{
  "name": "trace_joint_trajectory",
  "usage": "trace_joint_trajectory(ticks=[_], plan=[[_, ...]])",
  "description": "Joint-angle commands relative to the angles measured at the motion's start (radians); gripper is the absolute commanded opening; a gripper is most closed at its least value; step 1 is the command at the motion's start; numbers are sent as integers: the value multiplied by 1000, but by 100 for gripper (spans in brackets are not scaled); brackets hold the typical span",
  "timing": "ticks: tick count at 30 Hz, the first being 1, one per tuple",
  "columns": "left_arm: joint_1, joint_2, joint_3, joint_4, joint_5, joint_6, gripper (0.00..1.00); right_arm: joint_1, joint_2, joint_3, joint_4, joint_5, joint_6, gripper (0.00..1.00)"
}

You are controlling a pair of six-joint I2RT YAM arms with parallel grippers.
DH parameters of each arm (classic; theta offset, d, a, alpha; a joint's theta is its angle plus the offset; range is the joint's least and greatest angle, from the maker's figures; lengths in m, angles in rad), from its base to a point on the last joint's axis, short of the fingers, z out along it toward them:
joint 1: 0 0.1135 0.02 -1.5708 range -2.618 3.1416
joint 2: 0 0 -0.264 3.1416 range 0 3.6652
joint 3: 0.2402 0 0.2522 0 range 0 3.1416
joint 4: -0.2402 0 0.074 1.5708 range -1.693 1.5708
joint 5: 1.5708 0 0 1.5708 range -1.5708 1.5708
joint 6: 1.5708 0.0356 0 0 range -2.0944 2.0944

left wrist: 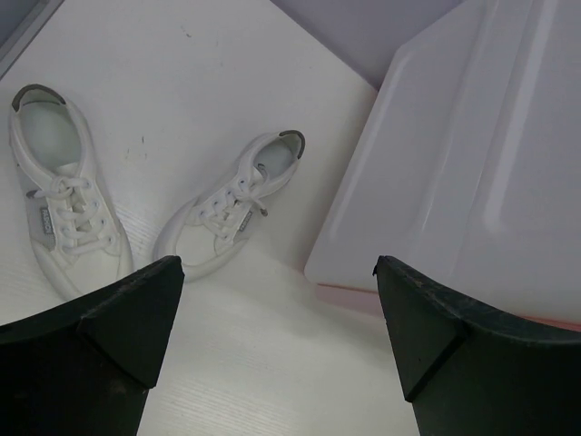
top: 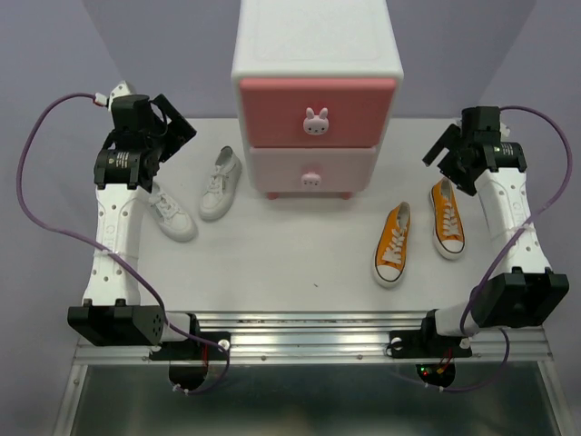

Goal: Place and organize the shoes in the shoe cabinet

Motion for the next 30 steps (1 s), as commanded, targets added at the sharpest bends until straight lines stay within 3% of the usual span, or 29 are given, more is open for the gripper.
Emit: trace_joint_trajectory(ticks=[1,8,13,18,24,30], plan=[[4,-38,-6,16,-14,26,99,7,-72,20,94,-2,-46,100],[4,14,130,-5,13,35,99,7,-171,-22,284,-93,-171,100],[4,94,328,-2,82,17,99,7,-200,-22,333,-69,-92,100],[4,194,573,117,254,-34,99,7,-170,26,305,-146,-119,100],[-1,298,638,312,567,-95,99,7,-137,69,278,-288,-158,100],[-19,367,687,298,658,-51,99,7,-176,63,298,-302,-182,100]])
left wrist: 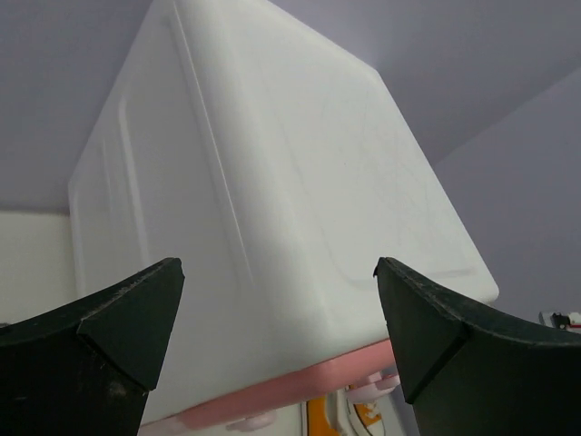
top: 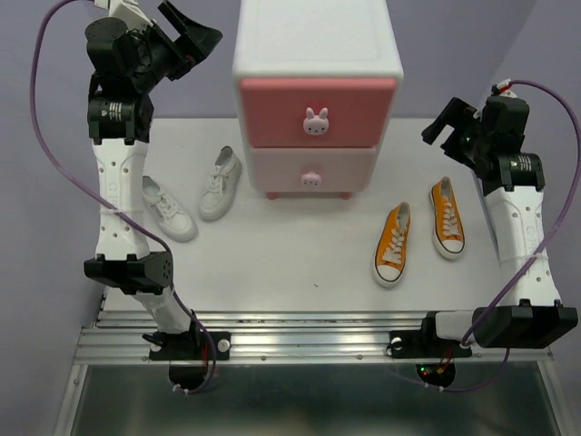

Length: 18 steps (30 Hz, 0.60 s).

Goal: Place and organize the shoes in the shoe cabinet

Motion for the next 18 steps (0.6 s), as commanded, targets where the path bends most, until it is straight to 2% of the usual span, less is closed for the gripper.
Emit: trace_joint_trajectory(ticks=[1,11,18], plan=[[-11,39,41,57,156,21,99,8,-55,42,30,-52,-44,100],[-69,122,74,28,174,68,99,8,-72,63,-52,-122,-68,100],[-118,148,81,-15,168,102,99,8,-63,151,-128,-190,-84,100]])
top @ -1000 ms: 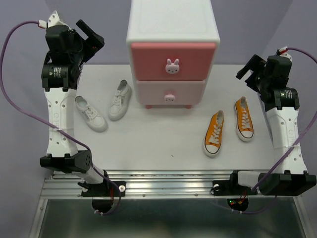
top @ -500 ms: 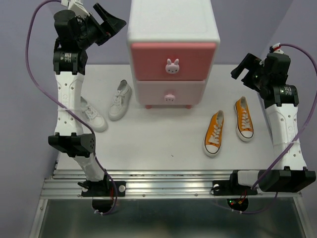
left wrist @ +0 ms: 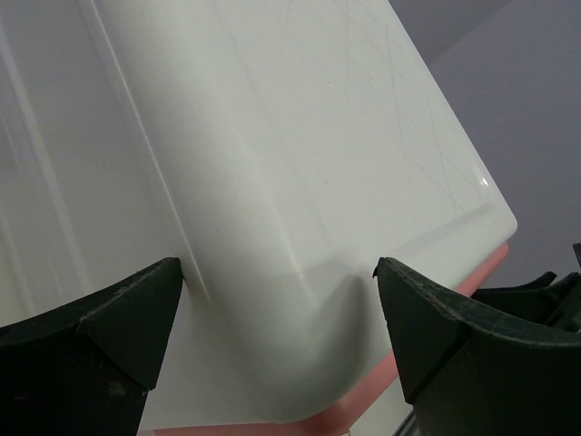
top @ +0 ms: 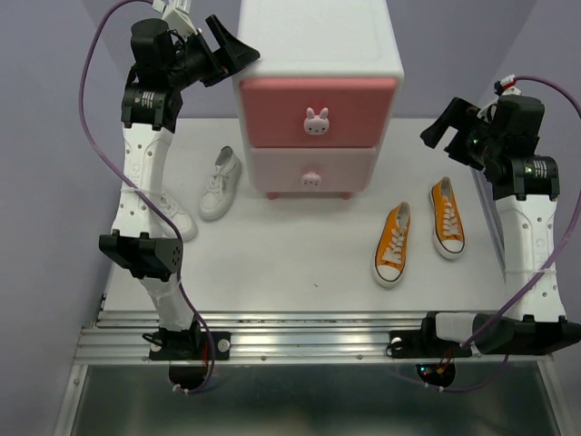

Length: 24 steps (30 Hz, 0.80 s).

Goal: Place and organize the shoes in the shoe cabinet

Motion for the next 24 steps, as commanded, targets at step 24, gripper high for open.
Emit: trace_joint_trajectory(ticks=[24], plan=[[-28,-21,-52,-103,-101,93,99,788,270,373,-25,441,5,100]])
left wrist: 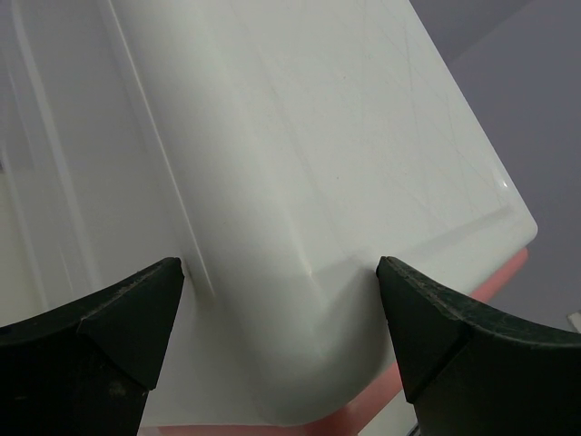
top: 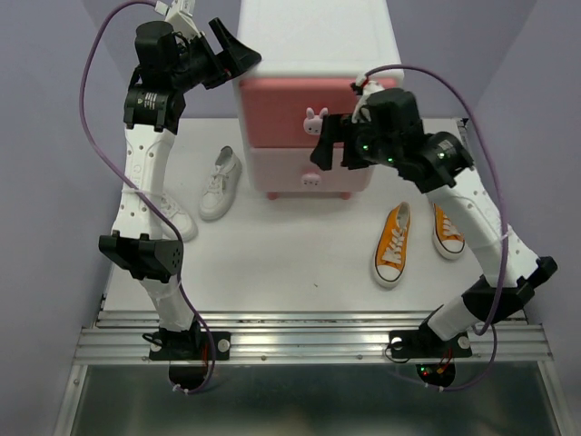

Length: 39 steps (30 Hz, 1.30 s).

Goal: Place and organize the shoes in the shoe cabinet

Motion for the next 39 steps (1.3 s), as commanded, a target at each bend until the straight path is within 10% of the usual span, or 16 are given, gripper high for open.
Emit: trace_joint_trajectory(ticks=[1,15,39], plan=[[-5,-14,-39,-73,-43,46,99,151,24,59,88,363,9,100],[-6,-19,-53,-79,-79,32,99,306,190,231,181,880,-29,100],[-6,-26,-82,-82,-89,30,98,306,325,301,237,940,-30,100]])
